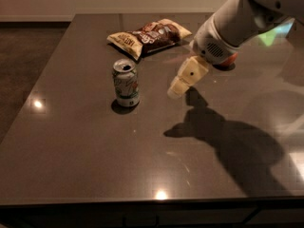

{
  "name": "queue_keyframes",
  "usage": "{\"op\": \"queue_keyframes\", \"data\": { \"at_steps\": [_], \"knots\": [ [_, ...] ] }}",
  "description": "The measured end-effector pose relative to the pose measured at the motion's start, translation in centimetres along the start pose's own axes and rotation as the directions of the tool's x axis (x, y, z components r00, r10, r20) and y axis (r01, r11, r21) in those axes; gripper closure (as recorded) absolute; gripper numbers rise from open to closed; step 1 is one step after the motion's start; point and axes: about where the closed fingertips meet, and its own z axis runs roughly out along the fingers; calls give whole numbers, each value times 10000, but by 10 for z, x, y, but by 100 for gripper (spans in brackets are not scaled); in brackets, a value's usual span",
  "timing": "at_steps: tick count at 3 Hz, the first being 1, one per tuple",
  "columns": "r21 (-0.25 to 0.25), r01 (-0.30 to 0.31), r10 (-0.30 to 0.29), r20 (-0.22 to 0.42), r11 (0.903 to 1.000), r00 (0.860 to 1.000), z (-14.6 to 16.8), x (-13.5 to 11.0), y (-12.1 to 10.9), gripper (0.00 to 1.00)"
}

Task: Knock 7up can over

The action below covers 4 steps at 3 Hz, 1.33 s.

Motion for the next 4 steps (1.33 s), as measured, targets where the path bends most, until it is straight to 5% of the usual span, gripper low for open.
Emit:
{"op": "queue_keyframes", "data": {
  "at_steps": [4],
  "knots": [
    [-1144,25,180,1775,9934,9839,78,-94,26,0]
  ]
}}
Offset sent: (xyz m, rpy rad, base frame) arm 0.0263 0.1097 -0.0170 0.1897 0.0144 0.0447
